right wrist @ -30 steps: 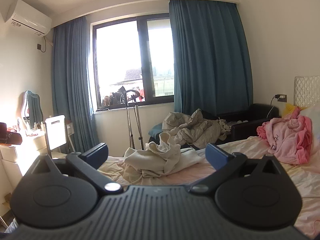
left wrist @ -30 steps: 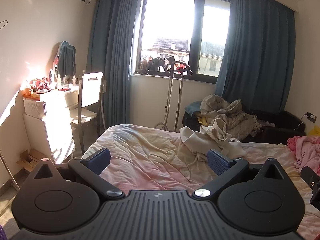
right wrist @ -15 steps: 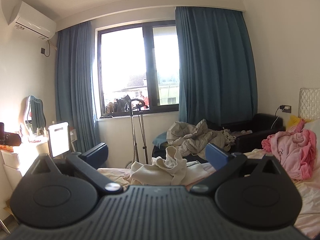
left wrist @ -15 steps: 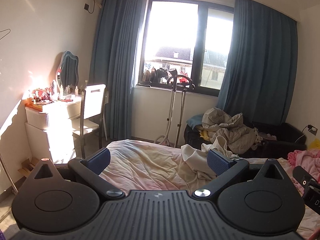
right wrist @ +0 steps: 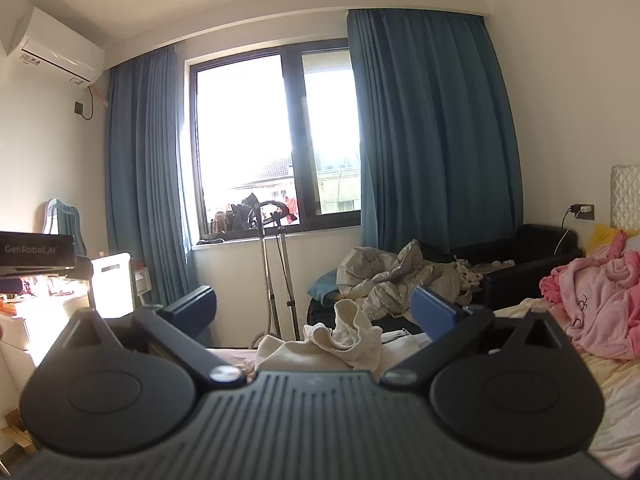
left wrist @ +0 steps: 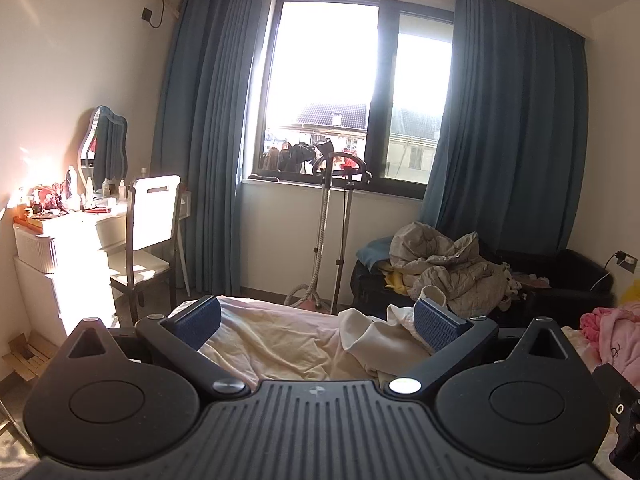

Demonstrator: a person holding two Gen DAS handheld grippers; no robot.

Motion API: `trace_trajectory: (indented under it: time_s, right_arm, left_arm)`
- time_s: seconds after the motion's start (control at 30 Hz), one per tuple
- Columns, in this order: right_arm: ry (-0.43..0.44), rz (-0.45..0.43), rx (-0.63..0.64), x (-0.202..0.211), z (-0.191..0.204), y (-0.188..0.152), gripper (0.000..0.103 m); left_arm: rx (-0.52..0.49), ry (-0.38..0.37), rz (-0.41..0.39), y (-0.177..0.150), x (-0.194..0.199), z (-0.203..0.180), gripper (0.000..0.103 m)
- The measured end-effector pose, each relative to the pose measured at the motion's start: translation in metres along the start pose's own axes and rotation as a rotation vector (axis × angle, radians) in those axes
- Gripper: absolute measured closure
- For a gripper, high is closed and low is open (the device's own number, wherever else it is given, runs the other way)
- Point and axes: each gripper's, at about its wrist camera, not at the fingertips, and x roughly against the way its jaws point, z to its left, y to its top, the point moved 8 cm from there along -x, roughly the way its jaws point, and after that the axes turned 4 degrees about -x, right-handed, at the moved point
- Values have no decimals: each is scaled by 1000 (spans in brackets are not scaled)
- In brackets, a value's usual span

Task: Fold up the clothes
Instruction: 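Move the left tool toward the white garment's ribbed cuff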

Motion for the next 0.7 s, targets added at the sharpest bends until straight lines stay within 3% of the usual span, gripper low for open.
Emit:
trace_trajectory:
  time_s: [0.17,0.33,0.53,0.7]
  right_arm:
    - [-39,-52,-9,-27,-21,-25,0]
    - [-62,-32,23,-55,-49,-58,0]
    - [-79,12,70,-81,-87,-120,0]
    - [-105,59,22,-103,-116,-151,0]
  left_arm:
    - [-41,-24,15,-33,-66,-24,0]
    - [-68,-55,47,-61,-129,-48,0]
    - [-69,-101,91,-79,-193,-77,1]
    - [-69,-140,127,-93,-245,-101,3]
